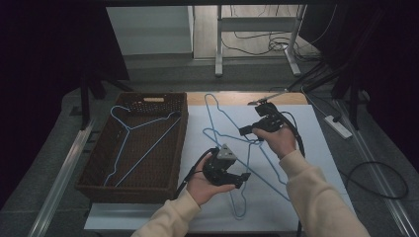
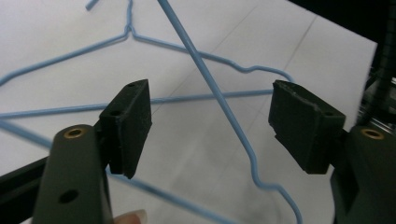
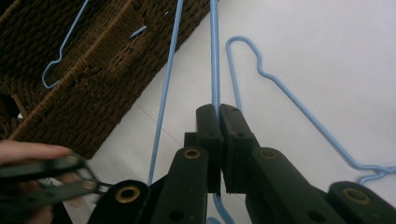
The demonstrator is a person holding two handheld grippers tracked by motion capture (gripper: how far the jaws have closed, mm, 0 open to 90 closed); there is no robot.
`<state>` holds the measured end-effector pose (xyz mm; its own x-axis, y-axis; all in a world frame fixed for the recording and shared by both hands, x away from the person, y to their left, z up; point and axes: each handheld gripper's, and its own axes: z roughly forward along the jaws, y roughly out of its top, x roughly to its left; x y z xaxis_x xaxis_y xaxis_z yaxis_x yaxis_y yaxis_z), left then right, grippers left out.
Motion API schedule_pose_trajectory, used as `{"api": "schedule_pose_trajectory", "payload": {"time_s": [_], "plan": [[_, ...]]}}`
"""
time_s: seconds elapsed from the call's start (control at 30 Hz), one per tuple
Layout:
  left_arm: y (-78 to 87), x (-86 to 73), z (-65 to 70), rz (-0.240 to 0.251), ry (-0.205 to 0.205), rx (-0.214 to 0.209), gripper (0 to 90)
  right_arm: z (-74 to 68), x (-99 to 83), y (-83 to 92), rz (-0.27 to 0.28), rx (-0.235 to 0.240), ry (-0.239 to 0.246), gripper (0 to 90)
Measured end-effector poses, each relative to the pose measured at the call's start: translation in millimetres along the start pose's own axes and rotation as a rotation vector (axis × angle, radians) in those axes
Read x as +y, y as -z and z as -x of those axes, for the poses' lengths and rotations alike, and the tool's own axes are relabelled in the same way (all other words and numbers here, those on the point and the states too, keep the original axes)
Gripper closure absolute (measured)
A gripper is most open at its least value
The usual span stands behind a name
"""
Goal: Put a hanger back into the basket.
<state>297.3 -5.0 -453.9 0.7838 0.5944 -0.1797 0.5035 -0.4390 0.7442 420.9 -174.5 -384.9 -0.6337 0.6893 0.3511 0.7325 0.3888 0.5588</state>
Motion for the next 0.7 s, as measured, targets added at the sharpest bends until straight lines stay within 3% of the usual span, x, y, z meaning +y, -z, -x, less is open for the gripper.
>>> {"api": "schedule_pose_trajectory", "payload": {"time_s": [0.17, 0.27, 0.37, 0.5, 0.57, 0.7], "plan": [[-15.2, 2.1, -2.7, -0.026, 0.023, -0.001, 41.0, -0.1, 0.1, -1.3, 0.014, 0.009, -0.016, 88.2], [-19.5, 2.0, -4.0, -0.032, 0.037, -0.015, 55.6, 0.0, 0.1, -1.2, 0.021, 0.014, -0.021, 88.2], [-19.5, 2.1, -6.7, -0.034, 0.062, -0.065, 75.0, 0.6, -0.2, -0.1, 0.030, 0.018, -0.024, 88.2], [-16.0, 2.4, -10.6, -0.043, 0.091, -0.071, 79.1, 2.0, -1.2, 3.2, 0.044, 0.022, -0.033, 88.1], [-11.0, 2.9, -15.2, -0.044, 0.121, -0.070, 82.1, 2.2, -1.8, 9.7, 0.070, 0.015, -0.020, 87.7], [-4.3, 3.2, -18.7, -0.039, 0.136, -0.065, 85.0, 0.9, -2.8, 16.7, 0.089, -0.005, 0.008, 84.8]]}}
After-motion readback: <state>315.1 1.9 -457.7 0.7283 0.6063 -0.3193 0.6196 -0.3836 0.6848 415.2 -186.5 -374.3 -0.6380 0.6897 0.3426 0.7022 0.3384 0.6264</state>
